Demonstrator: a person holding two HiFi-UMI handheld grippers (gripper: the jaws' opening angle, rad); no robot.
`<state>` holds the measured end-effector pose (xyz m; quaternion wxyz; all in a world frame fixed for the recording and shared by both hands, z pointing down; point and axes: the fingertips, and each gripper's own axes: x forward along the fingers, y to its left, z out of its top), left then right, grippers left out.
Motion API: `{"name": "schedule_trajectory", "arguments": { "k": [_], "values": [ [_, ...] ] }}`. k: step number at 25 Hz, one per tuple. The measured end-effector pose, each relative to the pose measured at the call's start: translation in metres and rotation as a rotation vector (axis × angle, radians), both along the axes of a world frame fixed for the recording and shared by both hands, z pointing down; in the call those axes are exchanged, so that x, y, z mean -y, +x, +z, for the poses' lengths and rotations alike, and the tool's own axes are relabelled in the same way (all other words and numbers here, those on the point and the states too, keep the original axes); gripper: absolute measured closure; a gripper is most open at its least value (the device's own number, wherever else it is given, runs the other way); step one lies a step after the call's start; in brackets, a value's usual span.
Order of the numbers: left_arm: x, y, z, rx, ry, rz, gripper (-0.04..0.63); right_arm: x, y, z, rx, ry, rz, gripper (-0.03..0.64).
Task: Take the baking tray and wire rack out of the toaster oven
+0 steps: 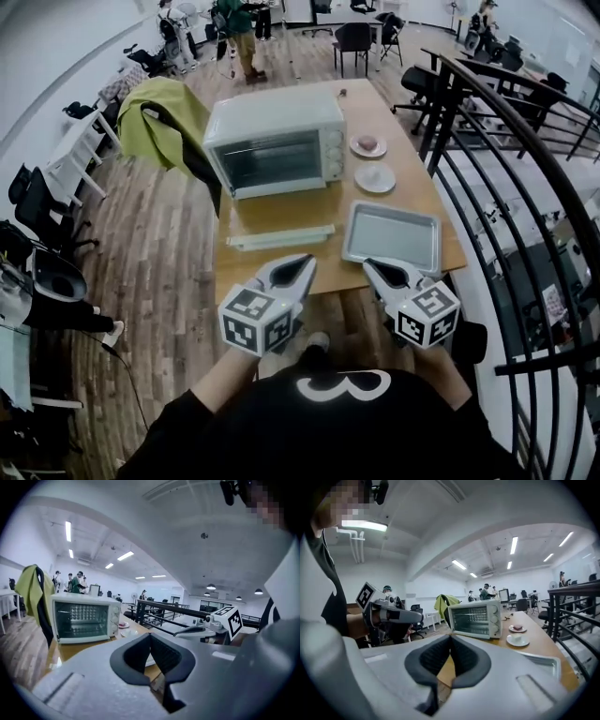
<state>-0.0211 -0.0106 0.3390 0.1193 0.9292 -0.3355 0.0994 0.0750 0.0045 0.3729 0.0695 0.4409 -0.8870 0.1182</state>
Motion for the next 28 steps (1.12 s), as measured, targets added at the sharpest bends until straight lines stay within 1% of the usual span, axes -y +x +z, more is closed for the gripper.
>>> {"name": "schedule_trajectory", "arguments": {
  "k": [4,6,10,15,18,21,23,24,28],
  "values": [
    [0.006,-0.038,-0.027,0.014,0.109,-0.079,0.584,0.012,-0.037,-0.025,0.0,0.059,-0.075,0.614],
    [0.015,-0.052,-0.027,0.021,0.123,-0.117,0.584,0.026,-0.051,-0.031,-0.016,0.085,-0.103,0.614],
    [0.038,-0.081,-0.017,0.023,0.107,-0.174,0.584,0.057,-0.079,-0.033,-0.056,0.102,-0.142,0.614],
    [0.084,-0.111,-0.005,0.012,0.088,-0.207,0.584,0.106,-0.108,-0.026,-0.087,0.108,-0.155,0.614],
    [0.122,-0.121,0.001,0.006,0.076,-0.206,0.584,0.148,-0.116,-0.024,-0.078,0.098,-0.141,0.614],
    [0.162,-0.126,0.005,-0.012,0.055,-0.209,0.584,0.191,-0.117,-0.021,-0.041,0.068,-0.116,0.614],
    [0.187,-0.133,0.006,-0.054,0.025,-0.216,0.583,0.216,-0.117,-0.019,-0.006,0.046,-0.09,0.614],
    [0.2,-0.137,0.007,-0.088,0.0,-0.221,0.583,0.229,-0.118,-0.018,0.017,0.031,-0.076,0.614],
    [0.254,-0.158,0.014,-0.277,-0.121,-0.264,0.581,0.28,-0.119,-0.007,0.13,-0.042,-0.015,0.614]
  ]
}}
